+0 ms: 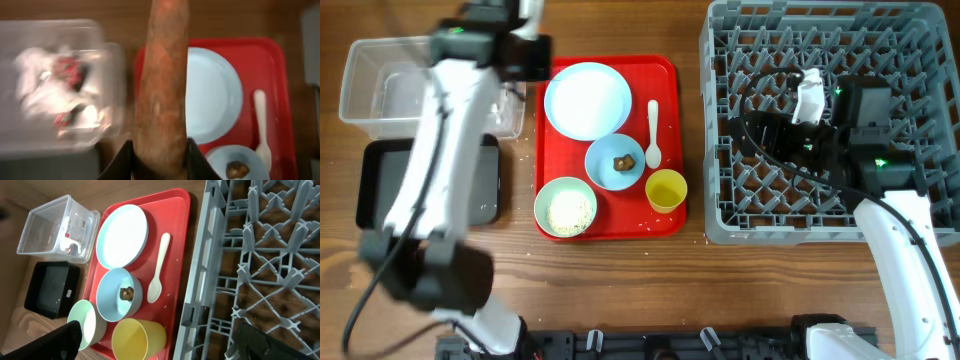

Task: Sort waste into correct bins and load items into the dishwasher rack
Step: 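Carry carrot with left gripper and drop it on black tray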

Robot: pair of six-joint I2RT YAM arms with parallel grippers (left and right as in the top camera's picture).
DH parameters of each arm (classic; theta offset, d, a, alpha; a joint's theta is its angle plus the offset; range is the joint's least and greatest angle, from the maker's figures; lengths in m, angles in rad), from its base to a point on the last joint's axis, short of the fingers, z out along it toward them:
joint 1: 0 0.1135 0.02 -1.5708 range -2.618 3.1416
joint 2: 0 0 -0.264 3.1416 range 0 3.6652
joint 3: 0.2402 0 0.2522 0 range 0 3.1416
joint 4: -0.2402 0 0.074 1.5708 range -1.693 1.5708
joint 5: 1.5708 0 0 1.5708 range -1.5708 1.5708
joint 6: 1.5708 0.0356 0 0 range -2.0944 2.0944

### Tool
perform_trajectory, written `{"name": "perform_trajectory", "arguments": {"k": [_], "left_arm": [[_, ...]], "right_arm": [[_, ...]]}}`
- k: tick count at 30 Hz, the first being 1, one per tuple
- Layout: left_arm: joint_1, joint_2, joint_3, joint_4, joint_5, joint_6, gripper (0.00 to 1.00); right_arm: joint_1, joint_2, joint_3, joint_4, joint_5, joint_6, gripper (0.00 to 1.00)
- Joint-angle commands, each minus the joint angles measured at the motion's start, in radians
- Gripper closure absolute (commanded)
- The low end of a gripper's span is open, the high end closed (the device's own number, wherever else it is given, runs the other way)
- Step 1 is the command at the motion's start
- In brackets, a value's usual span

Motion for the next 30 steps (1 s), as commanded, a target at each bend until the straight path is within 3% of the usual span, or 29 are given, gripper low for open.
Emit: {"name": "perform_trajectory", "arguments": {"k": [1, 5, 13, 19, 26, 29, 30], "left_arm": [[0.137, 0.001, -0.009, -0.121, -0.164, -0.28, 0.96], [0.277, 0.013, -0.063, -0.177, -0.163, -0.443, 0.96], [0.485, 0.013, -0.348, -0.027, -0.163, -0.879, 0.96], [0.511, 0.013, -0.587, 0.158, -0.16, -0.993, 0.95], [0.511, 0.013, -0.833, 0.478, -0.16, -0.99, 0.8], [0.511, 0.013, -0.854, 0.51, -0.161, -0.976, 0.61], [0.511, 0.01, -0.853, 0.513, -0.16, -0.959, 0.49]], "right_arm": [[-0.002, 0.01, 0.018, 0.004, 0.01, 0.005, 0.0], [-0.002, 0.01, 0.018, 0.008, 0.01, 0.005, 0.0], [-0.002, 0.01, 0.018, 0.008, 0.01, 0.005, 0.0], [-0.002, 0.01, 0.018, 0.006, 0.01, 0.007, 0.0], [-0.002, 0.01, 0.018, 0.006, 0.01, 0.007, 0.01], [-0.002, 0.01, 0.018, 0.006, 0.01, 0.007, 0.0], [-0.002, 0.01, 0.018, 0.006, 0.01, 0.007, 0.0]]}}
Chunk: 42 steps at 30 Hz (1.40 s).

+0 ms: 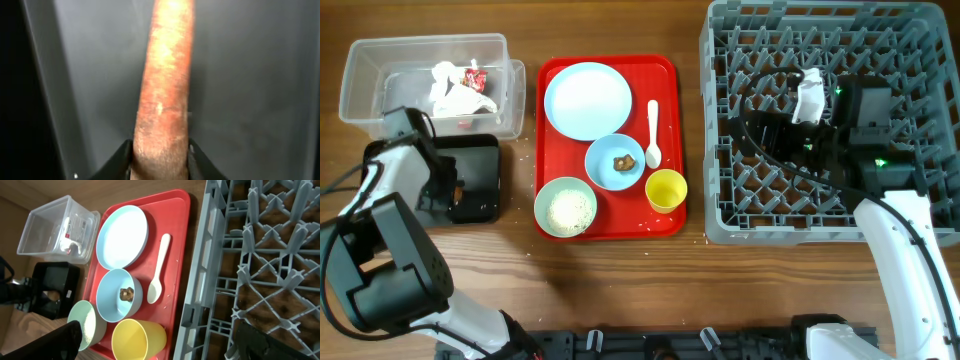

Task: Sort waste into correct bins and load items into the dishwasher rack
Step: 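Carry carrot with left gripper and drop it on black tray, then grasp rim of green rice bowl with left gripper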

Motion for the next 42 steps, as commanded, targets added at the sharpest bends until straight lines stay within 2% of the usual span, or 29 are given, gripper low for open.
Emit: {"name": "perform_trajectory", "arguments": {"k": [1, 2, 3, 4, 9, 13, 17, 19, 22, 24, 29, 31, 33, 37, 39, 42], "left_arm": [[0.002, -0.003, -0.007, 0.016, -0.017, 0.035, 0.32], [0.002, -0.01, 0.001, 0.015, -0.015, 0.071, 0.22], [0.002, -0.024, 0.014, 0.014, -0.005, 0.131, 0.07], [0.002, -0.037, 0.026, 0.008, 0.003, 0.166, 0.0], [0.0, -0.167, 0.11, -0.067, 0.017, 0.277, 0.0], [-0.02, -0.303, 0.145, -0.032, 0.184, 0.494, 0.0], [-0.074, -0.386, 0.145, -0.014, 0.219, 0.564, 0.01], [-0.12, -0.406, 0.145, 0.002, 0.293, 0.66, 0.0], [-0.231, -0.403, 0.145, 0.038, 0.447, 0.825, 0.07], [-0.332, -0.385, 0.145, 0.052, 0.451, 0.895, 0.1], [-0.559, -0.314, 0.151, 0.069, 0.33, 0.968, 0.12], [-0.647, -0.272, 0.188, 0.023, 0.27, 1.0, 0.13], [-0.726, -0.206, 0.275, -0.092, 0.215, 1.022, 0.12], [-0.806, -0.054, 0.472, -0.35, 0.208, 1.036, 0.08], [-0.822, 0.0, 0.522, -0.435, 0.211, 0.961, 0.06], [-0.827, 0.027, 0.525, -0.535, 0.233, 0.682, 0.17]], "right_arm": [[-0.002, 0.01, 0.018, 0.002, 0.01, 0.007, 0.0], [-0.002, 0.01, 0.018, 0.002, 0.01, 0.007, 0.0], [-0.002, 0.01, 0.018, 0.002, 0.01, 0.007, 0.0], [-0.002, 0.01, 0.018, 0.002, 0.01, 0.007, 0.0], [-0.002, 0.01, 0.018, 0.003, 0.01, 0.007, 0.0], [-0.002, 0.01, 0.018, 0.004, 0.01, 0.007, 0.0], [-0.002, 0.01, 0.018, 0.006, 0.01, 0.007, 0.0], [-0.002, 0.01, 0.018, 0.006, 0.01, 0.007, 0.0], [-0.002, 0.01, 0.018, 0.01, 0.01, 0.007, 0.0], [-0.002, 0.01, 0.018, 0.014, 0.01, 0.007, 0.0], [-0.002, 0.01, 0.018, 0.017, 0.01, 0.008, 0.0], [-0.002, 0.01, 0.018, 0.017, 0.01, 0.008, 0.0], [-0.002, 0.01, 0.018, 0.018, 0.01, 0.008, 0.0], [-0.002, 0.01, 0.018, 0.019, 0.01, 0.015, 0.0], [-0.002, 0.01, 0.018, 0.018, 0.01, 0.015, 0.0], [-0.002, 0.01, 0.018, 0.017, 0.01, 0.015, 0.0]]}}
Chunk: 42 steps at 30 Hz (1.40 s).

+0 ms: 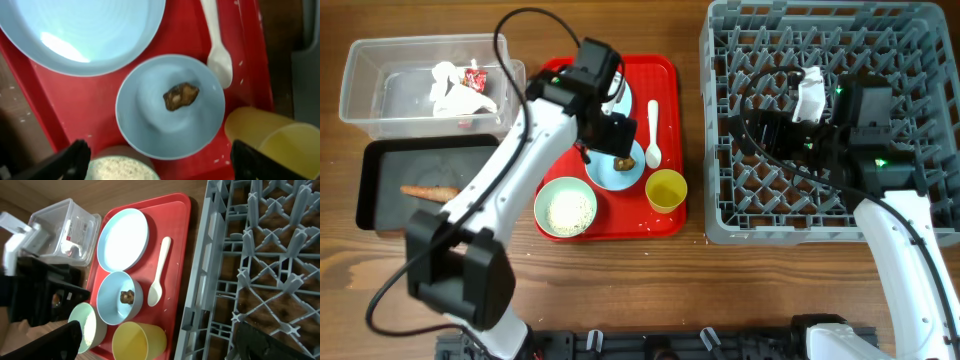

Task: Sort waste into correct bins and load items into the dishwasher rack
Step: 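Grasp rim of green rice bowl with left gripper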

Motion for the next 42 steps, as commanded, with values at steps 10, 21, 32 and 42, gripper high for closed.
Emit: {"name": "perform_trajectory", "arguments": {"k": [10, 21, 32, 42], "left_arm": [[-0.06, 0.033, -0.113, -0.111, 0.036, -0.46, 0.3], [-0.054, 0.033, -0.348, 0.092, 0.032, -0.372, 0.51], [-0.055, 0.032, -0.348, 0.065, 0.032, -0.341, 0.96], [0.002, -0.08, -0.24, -0.039, 0.032, -0.338, 0.96]], "right_arm": [[-0.002, 0.01, 0.018, 0.014, 0.01, 0.008, 0.0], [-0.002, 0.01, 0.018, 0.013, 0.01, 0.008, 0.0], [-0.002, 0.01, 0.018, 0.011, 0.01, 0.008, 0.0], [-0.002, 0.01, 0.018, 0.014, 0.01, 0.008, 0.0]]}}
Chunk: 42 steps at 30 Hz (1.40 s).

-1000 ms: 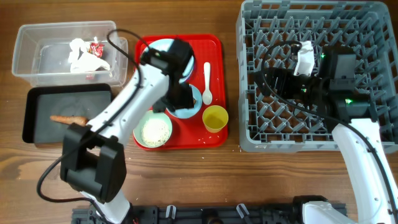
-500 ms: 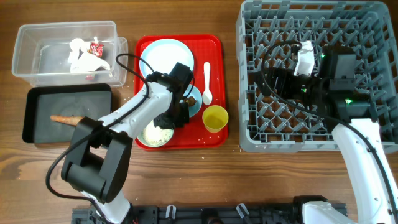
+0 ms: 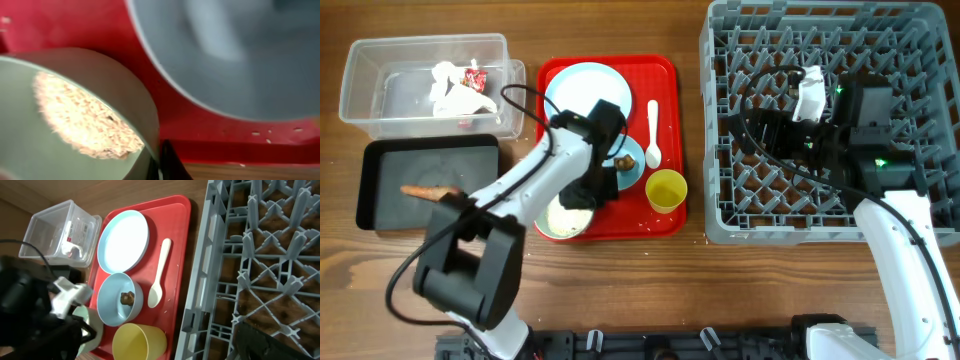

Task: Sort waste into correct bins and load items into the dishwasher rack
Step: 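Grasp rim of green rice bowl with left gripper, then tip green bowl over black tray with left gripper, emptying rice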

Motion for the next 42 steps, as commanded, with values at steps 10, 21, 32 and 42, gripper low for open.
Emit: {"name": "perform_trajectory", "arguments": {"k": [10, 21, 32, 42], "left_arm": [[0.309, -0.233, 0.091, -0.003, 0.174, 0.166, 0.96], [0.795, -0.204, 0.035, 0.075, 0.632, 0.476, 0.96], [1.067, -0.078, -0.037, 0.123, 1.059, 0.699, 0.96], [1.151, 0.023, -0.037, 0.134, 1.312, 0.723, 0.96]], "right_arm": [[-0.002, 0.01, 0.018, 0.008, 0.01, 0.007, 0.0], [-0.002, 0.01, 0.018, 0.008, 0.009, 0.008, 0.0], [-0.002, 0.01, 0.018, 0.008, 0.009, 0.026, 0.0], [-0.002, 0.01, 0.018, 0.005, 0.009, 0.026, 0.0]]}}
